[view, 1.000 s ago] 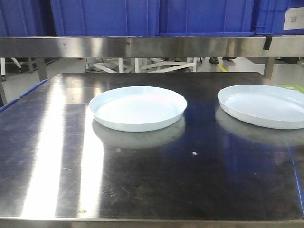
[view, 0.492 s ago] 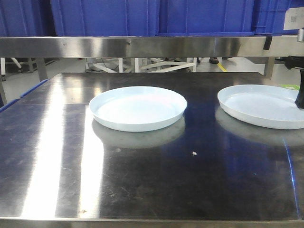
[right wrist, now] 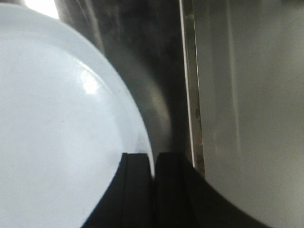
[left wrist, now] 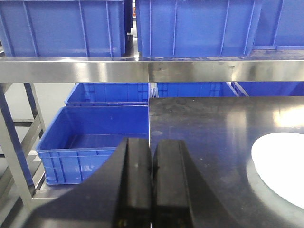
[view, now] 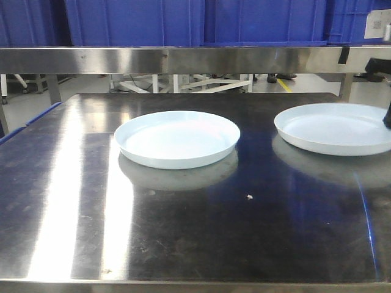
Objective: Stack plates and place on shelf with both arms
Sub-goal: 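Lift the plate and set it on top of the centered plate, then grip the rim of the stacked plates with the right gripper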
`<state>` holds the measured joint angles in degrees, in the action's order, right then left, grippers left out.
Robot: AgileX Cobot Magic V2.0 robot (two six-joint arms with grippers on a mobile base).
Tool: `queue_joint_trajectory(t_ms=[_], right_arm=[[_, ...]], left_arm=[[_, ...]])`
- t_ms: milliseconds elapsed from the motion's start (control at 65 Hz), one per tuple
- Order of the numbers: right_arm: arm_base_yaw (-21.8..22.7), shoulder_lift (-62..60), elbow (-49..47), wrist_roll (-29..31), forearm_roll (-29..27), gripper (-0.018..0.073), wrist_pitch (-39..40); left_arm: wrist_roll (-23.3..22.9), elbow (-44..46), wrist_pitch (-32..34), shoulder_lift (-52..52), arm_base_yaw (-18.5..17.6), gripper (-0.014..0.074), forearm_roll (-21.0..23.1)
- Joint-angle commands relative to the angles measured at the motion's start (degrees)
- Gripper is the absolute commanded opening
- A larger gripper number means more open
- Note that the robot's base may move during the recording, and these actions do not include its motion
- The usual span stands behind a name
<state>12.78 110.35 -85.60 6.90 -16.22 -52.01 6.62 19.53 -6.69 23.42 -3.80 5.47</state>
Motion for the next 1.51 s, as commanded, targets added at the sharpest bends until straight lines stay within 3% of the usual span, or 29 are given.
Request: queue_joint_trajectory(t_ms=[0,262,662,1169,1308,1492], right_arm=[[0.5,-5.4,-2.9,0.6,-2.9,0.0049,0.3],[-1.4,-8.7,-4.9,0.8,-17.1,0.0049,-2.7],[-20.1,-5.8,-4.8,0.8,-16.8,0.0049,6.9],[-25.8,0.3,-4.8,0.8,-16.8,0.0052,11.6],[-25.8,0.6,-4.8,0.6,-16.4,0.012,11.7],[-25.8,0.7,-4.7,-0.2,-14.9,0.0315,11.7]], left_arm=[[-0.1,1.7,4.6,0.1,0.1,0.0082,0.1],[-0.1,1.7,4.6,0.1,0.1,0.0082,0.1],[-0.1,1.7,4.6,0.1,0.1,0.0082,0.1],[-0.1,1.7,4.6,0.1,0.1,0.0082,0.1],[-0.1,1.7,4.6,0.1,0.1,0.0082,0.1],[-0.1,1.7,4.6,0.1,0.1,0.0082,0.1]])
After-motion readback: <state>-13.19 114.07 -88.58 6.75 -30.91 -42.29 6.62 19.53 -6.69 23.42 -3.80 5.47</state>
